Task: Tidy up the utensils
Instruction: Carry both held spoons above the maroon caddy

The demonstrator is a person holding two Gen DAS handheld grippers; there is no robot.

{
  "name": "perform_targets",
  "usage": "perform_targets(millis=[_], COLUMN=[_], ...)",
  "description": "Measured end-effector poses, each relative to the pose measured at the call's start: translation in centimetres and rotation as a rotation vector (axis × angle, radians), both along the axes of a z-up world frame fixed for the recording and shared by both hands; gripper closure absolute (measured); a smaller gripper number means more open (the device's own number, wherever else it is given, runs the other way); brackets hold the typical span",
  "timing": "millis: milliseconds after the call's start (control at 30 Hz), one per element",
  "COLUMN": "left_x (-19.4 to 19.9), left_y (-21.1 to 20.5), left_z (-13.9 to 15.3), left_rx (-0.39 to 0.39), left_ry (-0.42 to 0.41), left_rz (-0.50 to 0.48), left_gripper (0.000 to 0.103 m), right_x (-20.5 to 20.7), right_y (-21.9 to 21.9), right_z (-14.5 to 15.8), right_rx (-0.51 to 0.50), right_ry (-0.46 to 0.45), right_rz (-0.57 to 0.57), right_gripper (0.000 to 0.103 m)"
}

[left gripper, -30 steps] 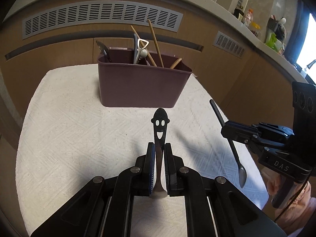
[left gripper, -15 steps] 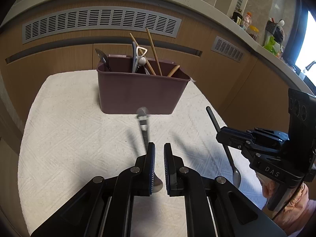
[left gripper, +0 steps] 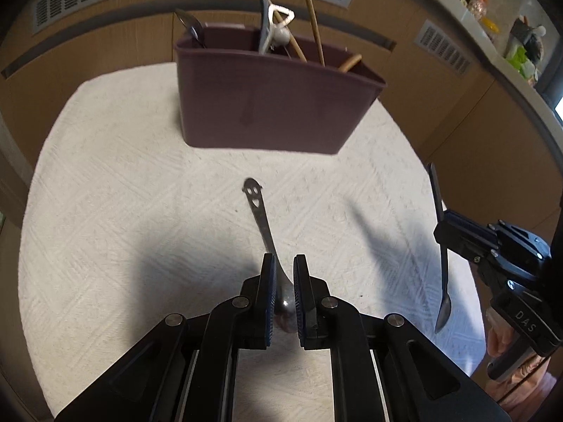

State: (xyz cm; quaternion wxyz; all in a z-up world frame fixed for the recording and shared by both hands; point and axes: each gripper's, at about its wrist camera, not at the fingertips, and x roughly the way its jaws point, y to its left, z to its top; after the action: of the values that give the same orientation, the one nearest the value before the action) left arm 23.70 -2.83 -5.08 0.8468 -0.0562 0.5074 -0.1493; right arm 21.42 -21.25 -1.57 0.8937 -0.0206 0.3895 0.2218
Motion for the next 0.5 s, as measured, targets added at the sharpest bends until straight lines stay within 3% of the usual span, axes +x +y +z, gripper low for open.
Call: perform_targets(millis=[200, 267, 367, 400, 500], left_x=[3.4, 4.4, 4.7, 4.4, 2.7], left_y=[-2.2, -3.0, -3.8, -4.1, -3.4], left_z=[-2.3, -2.1, -2.2, -2.2, -1.5], left_rx=[0.111, 0.173, 0.199, 0.217, 0.147], left_ry=[0.101, 0.079, 0.066, 0.044, -0.014], left_rz=[0.008, -0.014, -0.052, -0.069, -0.074], left_gripper=[0.091, 0.091, 0.094, 0.101, 0.102], right_x=[0.2, 0.1, 0.1, 0.1, 0.1], right_y=[-0.3, -0.5, -0.6, -0.6, -0.7], right_z=[-0.7, -0.7, -0.6, -0.6, -0.4], right_rx=[0.014, 0.016, 0.022, 0.025, 0.041], right_ry=[0.022, 0.020, 0.014, 0.010, -0.003], right_rz=[-0.006, -0.008, -0.009, -0.011, -0.022], right_gripper=[0.092, 0.092, 0.092, 0.092, 0.092])
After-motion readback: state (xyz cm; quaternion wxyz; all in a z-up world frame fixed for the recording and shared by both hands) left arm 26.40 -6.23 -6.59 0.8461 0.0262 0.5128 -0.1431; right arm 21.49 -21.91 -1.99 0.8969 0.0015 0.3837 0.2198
